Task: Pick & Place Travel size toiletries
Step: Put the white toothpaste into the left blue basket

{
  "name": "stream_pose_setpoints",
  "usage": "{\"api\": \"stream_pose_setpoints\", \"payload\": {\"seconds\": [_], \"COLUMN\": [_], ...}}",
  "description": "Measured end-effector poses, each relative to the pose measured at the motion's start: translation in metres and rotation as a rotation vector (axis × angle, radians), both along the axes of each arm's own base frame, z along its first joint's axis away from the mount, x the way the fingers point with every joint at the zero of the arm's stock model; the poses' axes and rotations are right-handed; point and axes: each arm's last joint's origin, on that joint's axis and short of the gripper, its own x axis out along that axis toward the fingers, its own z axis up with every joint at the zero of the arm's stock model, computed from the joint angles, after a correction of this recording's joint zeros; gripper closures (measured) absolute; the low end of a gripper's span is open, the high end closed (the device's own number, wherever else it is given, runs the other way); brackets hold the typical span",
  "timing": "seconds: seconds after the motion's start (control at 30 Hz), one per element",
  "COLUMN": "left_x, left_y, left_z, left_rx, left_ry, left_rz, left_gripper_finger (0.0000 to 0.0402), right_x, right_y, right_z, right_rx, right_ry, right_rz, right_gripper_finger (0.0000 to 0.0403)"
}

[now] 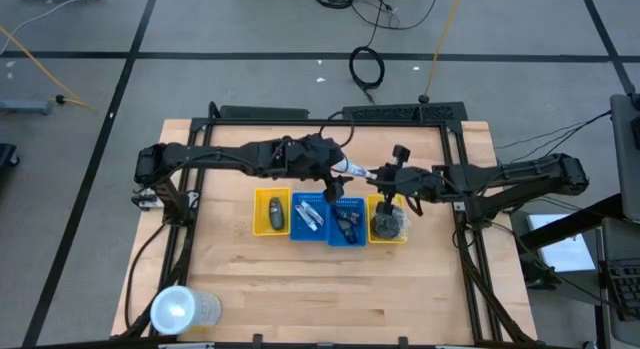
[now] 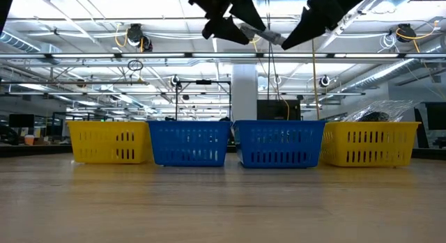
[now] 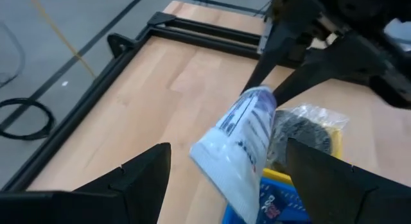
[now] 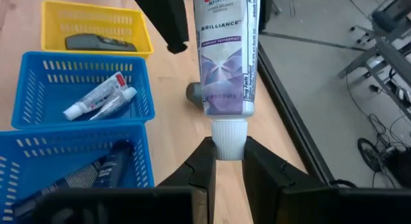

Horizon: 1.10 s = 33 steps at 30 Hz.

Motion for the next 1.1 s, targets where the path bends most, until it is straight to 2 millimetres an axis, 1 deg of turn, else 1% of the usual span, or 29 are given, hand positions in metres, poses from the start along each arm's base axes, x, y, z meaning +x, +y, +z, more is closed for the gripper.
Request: {"api": "stream_pose_setpoints", "payload": {"seconds": [0.2, 0.3, 0.37, 0.43, 0.5, 0.73, 0.9, 0.97, 1.1], "left_x": [0.001, 0.001, 0.001, 0.001, 0.001, 0.000, 0.000, 0.000, 0.000], "left_y": [0.001, 0.000, 0.000, 0.000, 0.000, 0.009, 0.011, 0.013, 0.016], "left_z": [0.001, 0.001, 0.001, 0.001, 0.001, 0.001, 0.001, 0.002, 0.002], "left_rx": [-0.007, -0.009, -0.022, -0.021, -0.021, -0.024, -0.047, -0.072, -0.096], "left_ry": [-0.009, -0.010, -0.013, -0.013, -0.012, -0.013, -0.023, -0.030, -0.037], "left_rz": [-0.104, -0.112, -0.105, -0.106, -0.111, -0.094, -0.123, -0.152, -0.175], "left_gripper_finger": [0.0101, 0.0101, 0.0109, 0.0129, 0.0160, 0.0294, 0.0377, 0.0394, 0.0390], "right_x": [0.000, -0.001, -0.001, -0.001, -0.001, -0.002, -0.003, -0.003, -0.004], "right_y": [0.000, -0.001, -0.001, -0.001, -0.001, -0.001, -0.001, -0.001, -0.001], "right_z": [0.000, 0.000, -0.001, 0.000, -0.001, -0.002, -0.003, -0.004, -0.004], "right_rx": [-0.020, -0.037, -0.037, -0.037, -0.035, -0.033, -0.029, -0.026, -0.024], "right_ry": [0.000, 0.011, 0.016, 0.014, 0.016, 0.030, 0.043, 0.047, 0.049], "right_rz": [-0.016, -0.036, -0.036, -0.036, -0.034, -0.034, -0.037, -0.039, -0.042], "right_gripper_finger": [0.0360, 0.0360, 0.0360, 0.0360, 0.0360, 0.0360, 0.0360, 0.0360, 0.0360]}}
